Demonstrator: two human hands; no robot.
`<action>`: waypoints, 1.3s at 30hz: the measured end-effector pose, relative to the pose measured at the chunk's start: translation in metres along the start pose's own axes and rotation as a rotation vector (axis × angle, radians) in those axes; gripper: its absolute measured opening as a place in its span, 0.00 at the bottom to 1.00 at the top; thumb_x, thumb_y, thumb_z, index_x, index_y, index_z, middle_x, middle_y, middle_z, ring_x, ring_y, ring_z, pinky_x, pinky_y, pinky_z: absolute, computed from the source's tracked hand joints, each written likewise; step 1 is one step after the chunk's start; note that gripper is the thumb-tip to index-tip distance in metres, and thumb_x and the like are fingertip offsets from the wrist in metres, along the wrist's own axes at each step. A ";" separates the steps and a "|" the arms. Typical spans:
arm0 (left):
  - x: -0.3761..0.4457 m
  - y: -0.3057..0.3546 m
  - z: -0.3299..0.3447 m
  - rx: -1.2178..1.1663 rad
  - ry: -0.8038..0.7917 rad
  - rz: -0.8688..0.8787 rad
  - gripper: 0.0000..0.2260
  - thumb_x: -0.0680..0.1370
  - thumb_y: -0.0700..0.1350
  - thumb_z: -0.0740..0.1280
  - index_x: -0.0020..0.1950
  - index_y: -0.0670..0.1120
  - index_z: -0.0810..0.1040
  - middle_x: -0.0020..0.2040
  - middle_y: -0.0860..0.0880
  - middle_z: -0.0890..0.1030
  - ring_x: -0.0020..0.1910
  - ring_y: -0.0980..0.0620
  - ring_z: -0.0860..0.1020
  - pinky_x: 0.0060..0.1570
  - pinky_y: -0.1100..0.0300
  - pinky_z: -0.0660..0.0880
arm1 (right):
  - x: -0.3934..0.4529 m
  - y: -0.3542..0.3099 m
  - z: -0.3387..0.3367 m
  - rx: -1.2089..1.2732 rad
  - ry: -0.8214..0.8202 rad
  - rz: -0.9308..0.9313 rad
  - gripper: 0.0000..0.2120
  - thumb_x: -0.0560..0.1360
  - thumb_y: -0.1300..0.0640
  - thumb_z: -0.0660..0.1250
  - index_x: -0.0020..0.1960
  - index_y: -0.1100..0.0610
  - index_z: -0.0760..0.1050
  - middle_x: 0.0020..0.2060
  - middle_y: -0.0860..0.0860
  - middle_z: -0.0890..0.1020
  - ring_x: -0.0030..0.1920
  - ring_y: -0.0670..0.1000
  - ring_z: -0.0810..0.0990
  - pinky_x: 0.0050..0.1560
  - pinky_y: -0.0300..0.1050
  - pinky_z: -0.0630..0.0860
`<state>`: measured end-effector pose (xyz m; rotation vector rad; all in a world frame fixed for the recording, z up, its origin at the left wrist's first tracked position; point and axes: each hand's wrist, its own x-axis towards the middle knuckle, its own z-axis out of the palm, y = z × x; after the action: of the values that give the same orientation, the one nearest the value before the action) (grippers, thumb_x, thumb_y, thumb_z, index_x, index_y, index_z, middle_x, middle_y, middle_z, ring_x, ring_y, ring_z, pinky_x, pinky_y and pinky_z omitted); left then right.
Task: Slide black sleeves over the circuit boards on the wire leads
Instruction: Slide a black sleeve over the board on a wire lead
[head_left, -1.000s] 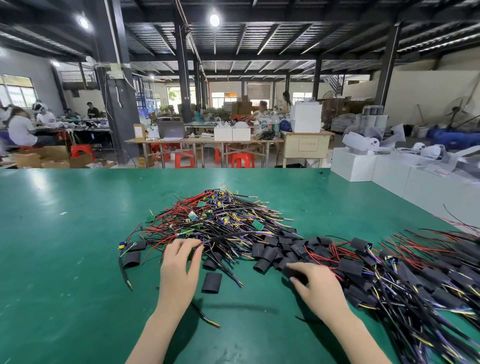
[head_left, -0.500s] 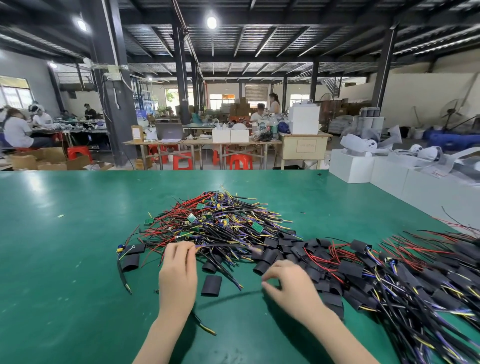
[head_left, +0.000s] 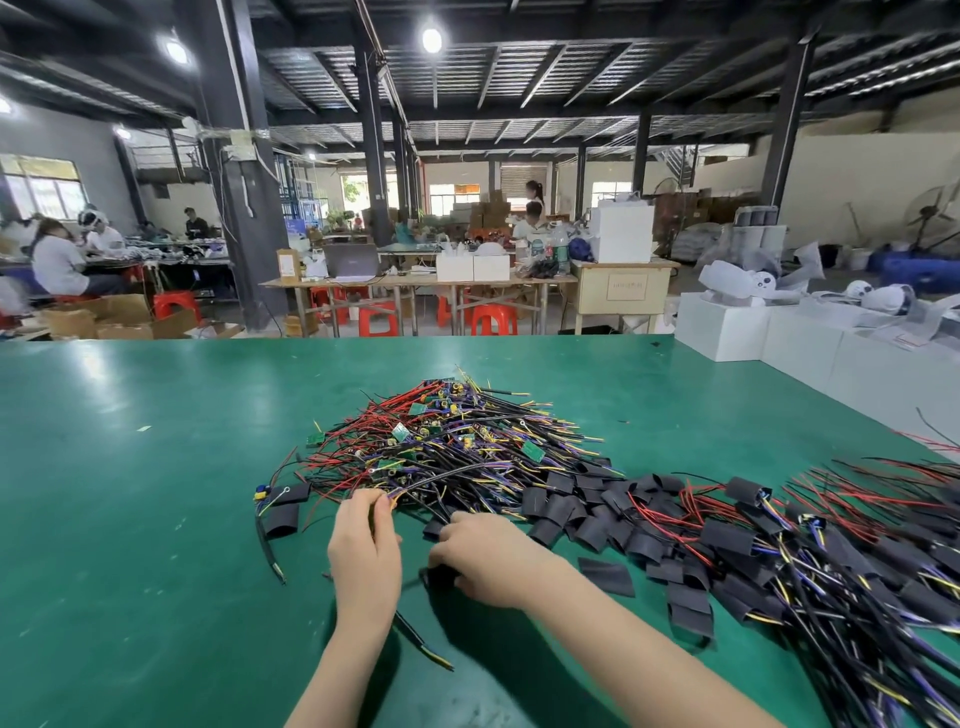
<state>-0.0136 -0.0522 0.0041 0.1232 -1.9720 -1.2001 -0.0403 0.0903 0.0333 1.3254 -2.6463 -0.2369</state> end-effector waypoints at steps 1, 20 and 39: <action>0.000 0.000 0.001 -0.001 -0.004 0.002 0.07 0.82 0.37 0.59 0.46 0.41 0.75 0.40 0.44 0.74 0.33 0.42 0.77 0.39 0.51 0.72 | -0.003 0.003 0.000 0.054 -0.002 0.031 0.16 0.73 0.60 0.66 0.61 0.58 0.75 0.54 0.57 0.77 0.58 0.59 0.72 0.51 0.53 0.74; -0.005 0.006 0.003 0.019 -0.060 0.008 0.07 0.82 0.38 0.60 0.45 0.43 0.76 0.39 0.47 0.74 0.38 0.40 0.77 0.44 0.46 0.72 | -0.067 0.041 0.008 0.428 0.144 0.309 0.07 0.68 0.53 0.67 0.40 0.55 0.81 0.37 0.50 0.79 0.38 0.50 0.77 0.43 0.45 0.75; -0.005 0.008 0.003 0.030 -0.074 0.011 0.07 0.82 0.38 0.61 0.47 0.41 0.77 0.39 0.45 0.75 0.38 0.41 0.76 0.43 0.46 0.72 | -0.076 0.052 0.020 0.396 0.153 0.323 0.17 0.68 0.45 0.69 0.52 0.54 0.80 0.45 0.50 0.79 0.47 0.49 0.76 0.48 0.45 0.74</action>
<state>-0.0096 -0.0439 0.0067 0.0837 -2.0530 -1.1831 -0.0400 0.1829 0.0193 0.9302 -2.8085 0.4321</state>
